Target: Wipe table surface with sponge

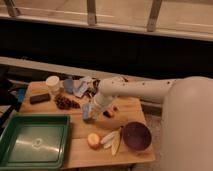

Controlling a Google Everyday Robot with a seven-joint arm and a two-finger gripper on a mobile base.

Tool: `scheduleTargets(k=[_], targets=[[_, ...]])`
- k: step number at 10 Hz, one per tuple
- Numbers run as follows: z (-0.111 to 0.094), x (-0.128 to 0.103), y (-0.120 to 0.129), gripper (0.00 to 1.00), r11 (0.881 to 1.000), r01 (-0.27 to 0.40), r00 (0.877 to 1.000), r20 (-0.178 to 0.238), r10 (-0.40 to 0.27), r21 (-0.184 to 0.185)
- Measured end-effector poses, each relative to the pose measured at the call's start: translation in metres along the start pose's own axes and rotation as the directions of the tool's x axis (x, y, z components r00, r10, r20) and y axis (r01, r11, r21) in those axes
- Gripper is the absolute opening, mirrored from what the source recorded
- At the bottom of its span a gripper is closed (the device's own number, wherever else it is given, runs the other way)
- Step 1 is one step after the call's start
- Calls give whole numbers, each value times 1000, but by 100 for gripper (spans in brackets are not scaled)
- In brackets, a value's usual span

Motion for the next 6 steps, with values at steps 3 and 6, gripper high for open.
scheduleTargets(k=[3, 6], targets=[[18, 6, 14, 0, 1000, 15, 999, -44, -14, 11], [15, 33, -6, 0, 999, -23, 998, -59, 25, 34]])
